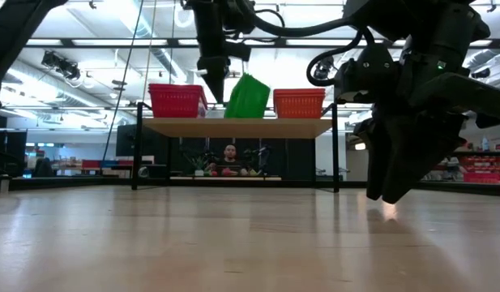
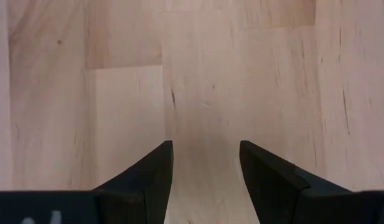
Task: Stack baskets on shelf by color
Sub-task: Adjust the stacked green baskets on the shelf
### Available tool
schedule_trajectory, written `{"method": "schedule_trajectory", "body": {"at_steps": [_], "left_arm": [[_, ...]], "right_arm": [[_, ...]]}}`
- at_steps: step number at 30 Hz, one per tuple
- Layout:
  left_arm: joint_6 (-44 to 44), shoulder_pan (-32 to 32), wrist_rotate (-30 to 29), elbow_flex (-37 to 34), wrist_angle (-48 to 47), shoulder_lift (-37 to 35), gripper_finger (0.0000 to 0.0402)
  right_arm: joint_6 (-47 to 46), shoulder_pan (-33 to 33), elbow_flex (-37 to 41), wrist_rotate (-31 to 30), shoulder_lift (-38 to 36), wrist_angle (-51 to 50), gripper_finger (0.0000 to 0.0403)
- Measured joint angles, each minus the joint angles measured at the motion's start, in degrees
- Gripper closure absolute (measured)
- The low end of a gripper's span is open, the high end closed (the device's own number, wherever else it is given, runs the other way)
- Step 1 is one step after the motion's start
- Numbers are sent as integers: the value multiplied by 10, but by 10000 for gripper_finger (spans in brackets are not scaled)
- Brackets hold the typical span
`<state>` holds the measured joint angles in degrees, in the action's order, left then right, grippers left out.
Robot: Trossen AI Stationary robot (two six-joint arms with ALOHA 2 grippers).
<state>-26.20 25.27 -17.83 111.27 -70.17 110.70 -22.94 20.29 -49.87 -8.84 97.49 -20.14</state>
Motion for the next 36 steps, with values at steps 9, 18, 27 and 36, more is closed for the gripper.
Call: {"method": "schedule_trajectory", "body": {"at_steps": [9,18,27,36], "left_arm": [[0,-5,-6,0,-4,-32,281],[64,7,58,1,34,-42,278],[117,7,122,1,66,-40,251],[123,8,126,-45,110,-39,211]], "right_arm": [[1,0,0,0,0,-1,211],[-9,0,0,1,0,-2,211],[-11,0,0,1,0,-5,211],[-11,0,0,0,0,-5,211]]}}
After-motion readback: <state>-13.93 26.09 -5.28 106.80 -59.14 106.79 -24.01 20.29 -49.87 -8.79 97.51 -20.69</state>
